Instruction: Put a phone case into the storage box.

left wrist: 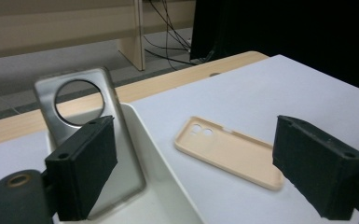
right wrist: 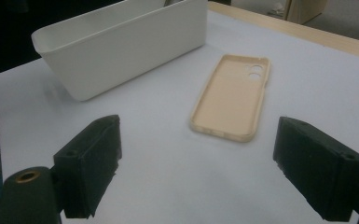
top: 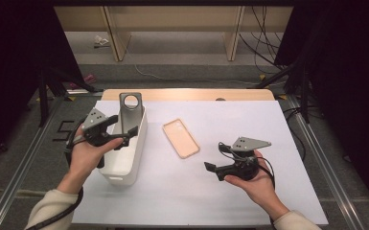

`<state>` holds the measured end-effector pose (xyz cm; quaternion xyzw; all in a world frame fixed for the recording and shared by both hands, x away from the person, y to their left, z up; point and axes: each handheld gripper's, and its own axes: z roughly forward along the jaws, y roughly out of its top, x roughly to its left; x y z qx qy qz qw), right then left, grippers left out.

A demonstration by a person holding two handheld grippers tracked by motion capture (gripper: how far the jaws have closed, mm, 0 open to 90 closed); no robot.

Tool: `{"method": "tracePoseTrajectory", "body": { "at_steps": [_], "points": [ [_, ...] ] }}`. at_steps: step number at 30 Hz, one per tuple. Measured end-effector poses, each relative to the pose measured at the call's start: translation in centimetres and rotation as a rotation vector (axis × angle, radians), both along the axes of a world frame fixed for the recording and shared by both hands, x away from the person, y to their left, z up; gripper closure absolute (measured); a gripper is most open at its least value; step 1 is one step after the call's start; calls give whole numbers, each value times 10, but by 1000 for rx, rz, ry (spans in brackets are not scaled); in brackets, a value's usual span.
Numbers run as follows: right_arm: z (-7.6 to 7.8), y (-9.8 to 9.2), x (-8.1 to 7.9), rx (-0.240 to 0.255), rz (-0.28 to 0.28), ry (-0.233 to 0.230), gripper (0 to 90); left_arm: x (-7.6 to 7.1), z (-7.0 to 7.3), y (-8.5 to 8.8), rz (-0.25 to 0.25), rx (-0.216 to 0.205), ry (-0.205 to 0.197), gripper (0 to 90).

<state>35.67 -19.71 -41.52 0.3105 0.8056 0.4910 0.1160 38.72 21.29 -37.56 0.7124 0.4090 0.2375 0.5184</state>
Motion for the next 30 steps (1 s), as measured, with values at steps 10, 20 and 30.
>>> {"method": "tracePoseTrajectory", "body": {
  "at_steps": [10,20,30],
  "points": [
    [0,-6,7,1,-29,-1,162,-36,-23,-10,-16,-4,22,160],
    [0,-6,6,-2,-21,-3,162,-41,-27,-9,-13,11,22,159],
    [0,-7,10,3,-35,2,162,-44,-21,-19,-36,4,-9,189]
  ]
}}
